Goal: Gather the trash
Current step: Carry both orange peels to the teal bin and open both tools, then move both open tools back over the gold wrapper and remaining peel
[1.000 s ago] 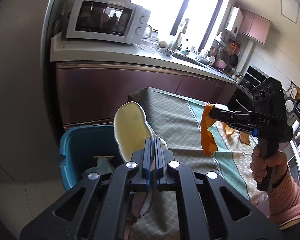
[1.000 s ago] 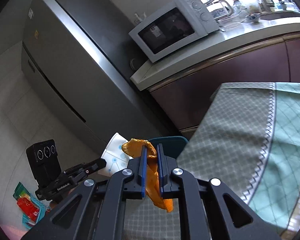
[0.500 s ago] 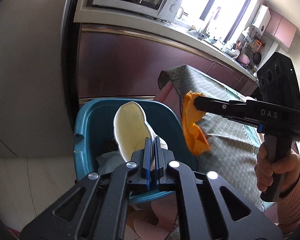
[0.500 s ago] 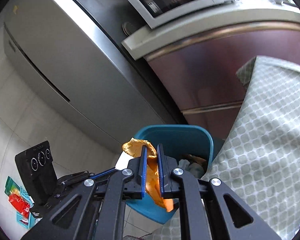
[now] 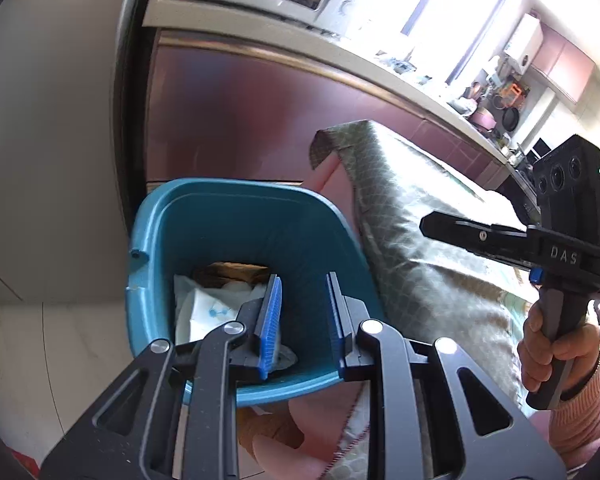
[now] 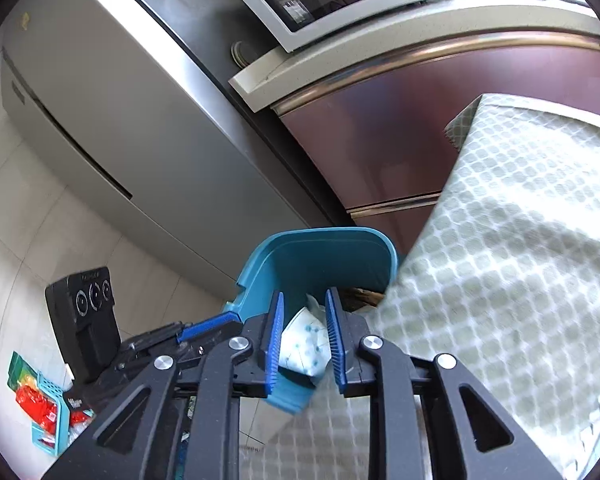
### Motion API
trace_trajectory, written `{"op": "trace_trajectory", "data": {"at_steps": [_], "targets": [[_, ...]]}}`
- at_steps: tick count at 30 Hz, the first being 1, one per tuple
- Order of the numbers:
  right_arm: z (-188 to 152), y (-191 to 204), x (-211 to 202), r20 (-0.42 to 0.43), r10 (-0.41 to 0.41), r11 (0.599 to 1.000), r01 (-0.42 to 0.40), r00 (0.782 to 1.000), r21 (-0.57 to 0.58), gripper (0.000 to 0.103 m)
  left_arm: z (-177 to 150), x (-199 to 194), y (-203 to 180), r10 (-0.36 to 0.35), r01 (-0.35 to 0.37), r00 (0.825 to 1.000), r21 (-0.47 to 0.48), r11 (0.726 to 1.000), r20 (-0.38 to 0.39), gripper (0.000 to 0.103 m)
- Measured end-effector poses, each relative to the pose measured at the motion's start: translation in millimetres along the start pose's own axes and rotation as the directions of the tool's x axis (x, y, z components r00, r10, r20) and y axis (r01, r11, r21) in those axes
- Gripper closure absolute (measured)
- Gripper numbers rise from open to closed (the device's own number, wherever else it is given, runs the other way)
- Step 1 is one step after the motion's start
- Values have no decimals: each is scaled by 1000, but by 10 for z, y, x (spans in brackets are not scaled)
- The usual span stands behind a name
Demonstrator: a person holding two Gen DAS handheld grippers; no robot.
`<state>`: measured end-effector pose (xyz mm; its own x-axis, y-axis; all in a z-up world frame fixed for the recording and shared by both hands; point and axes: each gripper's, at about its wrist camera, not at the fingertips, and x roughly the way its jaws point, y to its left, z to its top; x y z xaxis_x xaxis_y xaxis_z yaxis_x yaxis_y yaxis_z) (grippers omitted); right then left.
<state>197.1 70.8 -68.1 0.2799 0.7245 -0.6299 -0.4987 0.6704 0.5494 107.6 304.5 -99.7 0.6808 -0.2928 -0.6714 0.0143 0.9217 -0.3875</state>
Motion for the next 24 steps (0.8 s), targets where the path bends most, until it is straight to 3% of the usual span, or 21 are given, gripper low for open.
{"op": "trace_trajectory", "data": {"at_steps": [3, 9, 14, 20, 24], "targets": [[-97, -15, -189, 15, 6, 1000, -6, 1000, -16, 79, 7, -95, -193, -22, 20, 999, 39, 999, 31, 71], [-285, -95, -696, 71, -11, 999, 14, 997, -43, 71, 35, -223, -723, -105, 93, 991, 141, 986, 80, 65], [-461, -310, -1240, 154, -74, 997, 75, 985, -6, 65, 56, -124, -1266, -191, 173, 979, 215, 961, 65, 57], [-747, -820, -1965, 239, -220, 974, 197, 946, 114, 60, 30, 271, -2065, -265, 261, 964, 295, 919, -27, 56], [-936, -1231, -2428, 274, -331, 936, 277, 903, 218, 57, -24, 561, -2647, -295, 308, 951, 364, 879, -92, 55]]}}
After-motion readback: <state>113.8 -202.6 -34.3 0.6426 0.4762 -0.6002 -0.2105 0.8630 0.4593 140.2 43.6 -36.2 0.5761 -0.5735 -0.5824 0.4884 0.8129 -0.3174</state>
